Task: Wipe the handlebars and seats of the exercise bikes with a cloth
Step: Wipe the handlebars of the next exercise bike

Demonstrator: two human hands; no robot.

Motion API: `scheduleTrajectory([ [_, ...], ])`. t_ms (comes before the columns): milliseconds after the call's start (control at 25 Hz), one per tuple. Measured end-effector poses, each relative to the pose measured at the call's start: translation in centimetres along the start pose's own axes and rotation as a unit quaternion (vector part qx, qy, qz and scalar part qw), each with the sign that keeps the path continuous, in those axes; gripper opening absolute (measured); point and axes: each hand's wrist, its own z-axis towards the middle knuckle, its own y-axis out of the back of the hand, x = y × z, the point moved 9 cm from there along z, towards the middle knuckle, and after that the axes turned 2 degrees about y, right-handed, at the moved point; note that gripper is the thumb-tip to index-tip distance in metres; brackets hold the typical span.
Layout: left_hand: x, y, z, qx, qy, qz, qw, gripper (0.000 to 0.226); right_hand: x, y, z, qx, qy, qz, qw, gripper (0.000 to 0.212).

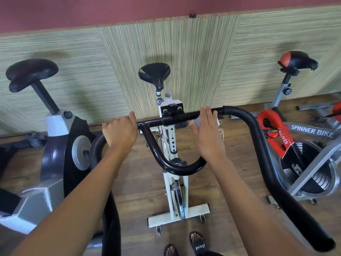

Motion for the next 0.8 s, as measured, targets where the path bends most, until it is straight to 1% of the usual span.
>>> scheduleTrajectory([
  [120, 0.0, 0.0, 0.0, -0.005, -0.003, 0.006, 1.000, 0.071, -0.5, -0.5, -3.8, 0.004, 0.011, -0.019, 1.000, 0.061],
  [240, -0.2, 0.0, 0.1, 0.002, -0.001, 0.002, 1.000, 0.070, -0.2, -0.5, 0.2, -0.009, 0.010, -0.049, 0.999, 0.061],
  [360, 0.1, 0.0, 0.0, 0.013, 0.001, 0.004, 1.000, 0.068, 0.1, -0.2, 2.6, 0.003, -0.011, -0.023, 1.000, 0.061],
  [480, 0.2, 0.0, 0.0, 0.017, 0.006, -0.001, 1.000, 0.065, 0.1, -0.3, -1.9, 0.005, 0.002, 0.000, 1.000, 0.061],
  [560, 0.2, -0.1, 0.1, 0.015, 0.001, 0.002, 1.000, 0.066, 0.1, -0.3, -6.0, 0.001, 0.023, -0.017, 1.000, 0.061],
  [640, 0.2, -0.3, 0.2, 0.007, -0.003, 0.006, 1.000, 0.068, -0.1, -0.5, -7.3, 0.003, 0.046, -0.049, 0.998, 0.060],
  [720, 0.1, -0.2, 0.2, -0.003, -0.007, 0.003, 1.000, 0.067, -0.2, -0.5, -5.9, 0.006, 0.061, -0.037, 0.997, 0.054],
  [800, 0.1, -0.2, 0.2, -0.006, -0.013, 0.002, 1.000, 0.065, 0.3, -0.3, -3.7, -0.009, 0.099, -0.042, 0.994, 0.041],
])
